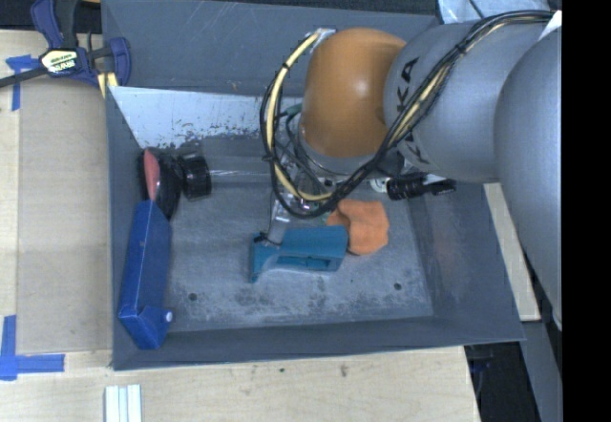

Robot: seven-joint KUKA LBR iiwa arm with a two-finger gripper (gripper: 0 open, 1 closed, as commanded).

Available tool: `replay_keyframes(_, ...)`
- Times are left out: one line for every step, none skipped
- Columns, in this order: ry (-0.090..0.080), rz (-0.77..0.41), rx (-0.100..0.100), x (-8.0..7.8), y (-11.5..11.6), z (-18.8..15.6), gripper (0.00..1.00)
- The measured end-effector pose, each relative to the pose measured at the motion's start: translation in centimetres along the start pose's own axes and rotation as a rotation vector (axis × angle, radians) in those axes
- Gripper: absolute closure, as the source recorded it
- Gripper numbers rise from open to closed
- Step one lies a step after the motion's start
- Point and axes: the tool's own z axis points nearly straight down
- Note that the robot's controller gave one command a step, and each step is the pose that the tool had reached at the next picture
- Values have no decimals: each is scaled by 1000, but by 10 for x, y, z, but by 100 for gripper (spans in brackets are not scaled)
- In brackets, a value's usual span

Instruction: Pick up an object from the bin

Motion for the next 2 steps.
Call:
replay_keyframes(-1,-293,-1,21,-16,28,0)
replay_keyframes(-2,-166,-3,-1,-23,72,100)
